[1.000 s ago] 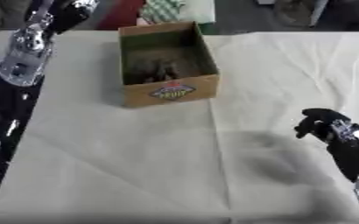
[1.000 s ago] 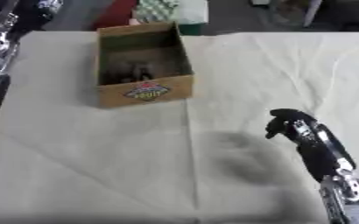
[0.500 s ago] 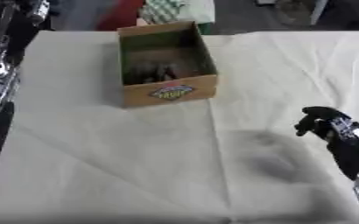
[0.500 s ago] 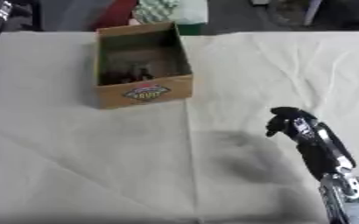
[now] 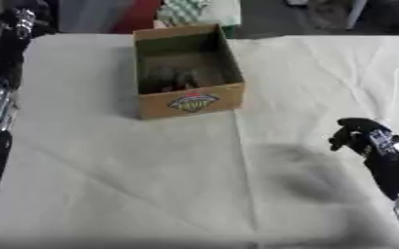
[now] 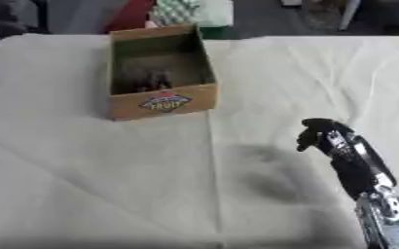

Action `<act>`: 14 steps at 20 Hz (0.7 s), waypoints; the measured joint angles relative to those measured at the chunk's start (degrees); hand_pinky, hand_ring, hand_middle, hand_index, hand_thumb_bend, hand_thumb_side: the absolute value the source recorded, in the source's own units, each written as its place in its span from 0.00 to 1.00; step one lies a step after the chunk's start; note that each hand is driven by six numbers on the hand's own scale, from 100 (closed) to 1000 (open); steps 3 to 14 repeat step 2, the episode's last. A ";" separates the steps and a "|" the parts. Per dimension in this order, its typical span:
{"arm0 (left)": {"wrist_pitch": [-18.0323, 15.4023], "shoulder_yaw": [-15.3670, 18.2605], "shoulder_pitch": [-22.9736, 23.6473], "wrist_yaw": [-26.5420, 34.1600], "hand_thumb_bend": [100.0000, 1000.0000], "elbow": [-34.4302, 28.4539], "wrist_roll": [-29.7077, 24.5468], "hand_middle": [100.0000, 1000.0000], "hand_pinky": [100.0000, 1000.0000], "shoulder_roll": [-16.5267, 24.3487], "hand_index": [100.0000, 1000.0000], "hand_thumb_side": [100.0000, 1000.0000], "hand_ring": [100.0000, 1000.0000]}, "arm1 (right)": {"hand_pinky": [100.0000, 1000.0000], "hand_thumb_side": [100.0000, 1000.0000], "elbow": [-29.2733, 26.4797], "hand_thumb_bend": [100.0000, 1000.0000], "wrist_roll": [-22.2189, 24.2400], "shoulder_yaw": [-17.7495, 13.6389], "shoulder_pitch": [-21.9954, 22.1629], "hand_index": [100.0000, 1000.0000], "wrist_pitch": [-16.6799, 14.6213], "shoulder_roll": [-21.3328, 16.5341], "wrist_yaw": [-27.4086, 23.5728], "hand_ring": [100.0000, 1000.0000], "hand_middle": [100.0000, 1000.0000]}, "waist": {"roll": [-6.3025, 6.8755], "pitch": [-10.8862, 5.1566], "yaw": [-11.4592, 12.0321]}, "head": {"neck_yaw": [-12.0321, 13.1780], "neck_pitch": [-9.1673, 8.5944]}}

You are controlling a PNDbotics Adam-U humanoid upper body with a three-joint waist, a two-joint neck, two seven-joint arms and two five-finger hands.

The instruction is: Pick up objects on the table and place them in the box.

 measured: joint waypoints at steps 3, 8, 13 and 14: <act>0.41 0.42 0.33 0.23 0.08 -0.22 0.41 0.59 0.84 -0.53 0.71 0.72 0.59 | 0.72 0.76 0.00 0.00 -0.03 -0.02 0.02 0.72 0.03 0.00 0.00 0.47 0.50 | 0.05 -0.01 -0.02 | -0.10 0.00; 0.41 0.42 0.33 0.23 0.08 -0.22 0.41 0.59 0.84 -0.53 0.71 0.72 0.59 | 0.72 0.76 0.00 0.00 -0.03 -0.02 0.02 0.72 0.03 0.00 0.00 0.47 0.50 | 0.05 -0.01 -0.02 | -0.10 0.00; 0.41 0.42 0.33 0.23 0.08 -0.22 0.41 0.59 0.84 -0.53 0.71 0.72 0.59 | 0.72 0.76 0.00 0.00 -0.03 -0.02 0.02 0.72 0.03 0.00 0.00 0.47 0.50 | 0.05 -0.01 -0.02 | -0.10 0.00; 0.41 0.42 0.33 0.23 0.08 -0.22 0.41 0.59 0.84 -0.53 0.71 0.72 0.59 | 0.72 0.76 0.00 0.00 -0.03 -0.02 0.02 0.72 0.03 0.00 0.00 0.47 0.50 | 0.05 -0.01 -0.02 | -0.10 0.00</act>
